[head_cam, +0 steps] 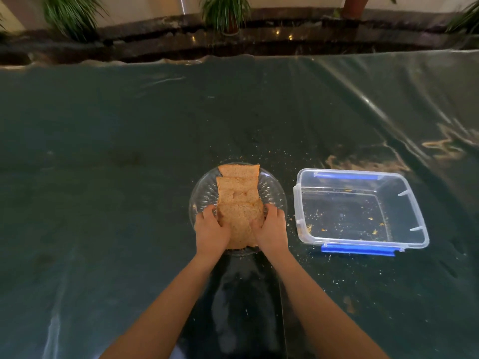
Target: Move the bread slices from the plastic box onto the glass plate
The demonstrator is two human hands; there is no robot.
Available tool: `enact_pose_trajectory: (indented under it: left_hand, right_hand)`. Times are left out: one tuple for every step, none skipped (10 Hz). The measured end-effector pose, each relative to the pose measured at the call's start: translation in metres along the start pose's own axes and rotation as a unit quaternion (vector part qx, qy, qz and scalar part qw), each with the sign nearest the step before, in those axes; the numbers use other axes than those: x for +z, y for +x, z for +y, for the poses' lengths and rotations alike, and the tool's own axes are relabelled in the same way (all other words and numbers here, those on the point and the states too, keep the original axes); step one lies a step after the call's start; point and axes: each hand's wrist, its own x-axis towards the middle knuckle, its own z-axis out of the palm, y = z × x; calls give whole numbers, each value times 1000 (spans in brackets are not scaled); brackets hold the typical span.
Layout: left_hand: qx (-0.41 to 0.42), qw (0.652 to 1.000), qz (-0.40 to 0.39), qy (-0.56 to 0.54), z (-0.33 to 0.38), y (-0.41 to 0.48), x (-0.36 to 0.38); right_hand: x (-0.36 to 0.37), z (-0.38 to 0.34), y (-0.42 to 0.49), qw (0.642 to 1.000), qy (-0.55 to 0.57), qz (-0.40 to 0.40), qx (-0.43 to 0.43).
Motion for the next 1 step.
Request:
enact_pose_trajectory:
  left_hand:
    - [19,999,23,24,5,-5,-9]
  right_hand:
    - [-10,0,-2,1000,-18,-13,-15]
